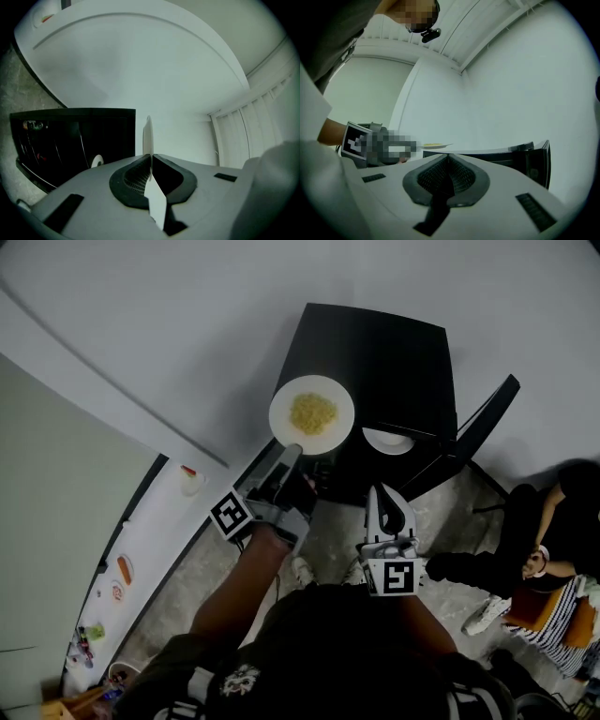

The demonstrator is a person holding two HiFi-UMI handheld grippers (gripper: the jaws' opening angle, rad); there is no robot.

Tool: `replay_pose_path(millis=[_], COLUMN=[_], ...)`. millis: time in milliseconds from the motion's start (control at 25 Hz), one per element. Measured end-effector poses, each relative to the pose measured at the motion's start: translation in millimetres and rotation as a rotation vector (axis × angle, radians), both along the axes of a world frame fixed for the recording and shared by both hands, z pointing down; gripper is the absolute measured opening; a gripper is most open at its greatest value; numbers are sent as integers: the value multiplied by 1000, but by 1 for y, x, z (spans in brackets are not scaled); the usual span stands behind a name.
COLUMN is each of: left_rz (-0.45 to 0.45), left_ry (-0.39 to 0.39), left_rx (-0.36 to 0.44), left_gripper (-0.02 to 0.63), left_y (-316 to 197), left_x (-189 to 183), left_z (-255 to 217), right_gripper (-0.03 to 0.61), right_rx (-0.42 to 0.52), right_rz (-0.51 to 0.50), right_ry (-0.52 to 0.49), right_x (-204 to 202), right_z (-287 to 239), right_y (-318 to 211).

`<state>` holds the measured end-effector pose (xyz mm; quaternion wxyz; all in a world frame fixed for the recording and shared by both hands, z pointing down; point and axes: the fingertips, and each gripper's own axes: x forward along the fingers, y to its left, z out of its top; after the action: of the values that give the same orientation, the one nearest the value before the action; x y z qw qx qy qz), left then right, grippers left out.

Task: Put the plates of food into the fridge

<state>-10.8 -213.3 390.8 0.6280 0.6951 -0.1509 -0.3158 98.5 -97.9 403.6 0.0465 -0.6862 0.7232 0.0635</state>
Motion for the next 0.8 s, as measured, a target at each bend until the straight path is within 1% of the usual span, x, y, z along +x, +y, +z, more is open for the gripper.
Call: replay_pose_path(millis=[120, 280, 560, 680, 800], left_rz=[7, 26, 40, 42, 47], left_ry=[-21, -37, -92, -111, -128], left_rx=[-1, -7, -47, -66, -78], left_gripper=[32, 32, 32, 32, 32], left_y=[16, 38, 64, 68, 69], left_x=[-13, -23, -35, -39, -39], left_z=[4, 13, 49, 66, 81], right_gripper=[26, 26, 26, 26, 26], right_rx=[27, 44, 35, 17, 3], right_rz=[0, 8, 1, -6, 2], right_ry=[2, -21, -12, -2, -17], right_x=[-6, -6, -8, -9, -9], right_z=[-5, -10, -6, -3, -1], right_y=[2, -3, -11, -12, -10])
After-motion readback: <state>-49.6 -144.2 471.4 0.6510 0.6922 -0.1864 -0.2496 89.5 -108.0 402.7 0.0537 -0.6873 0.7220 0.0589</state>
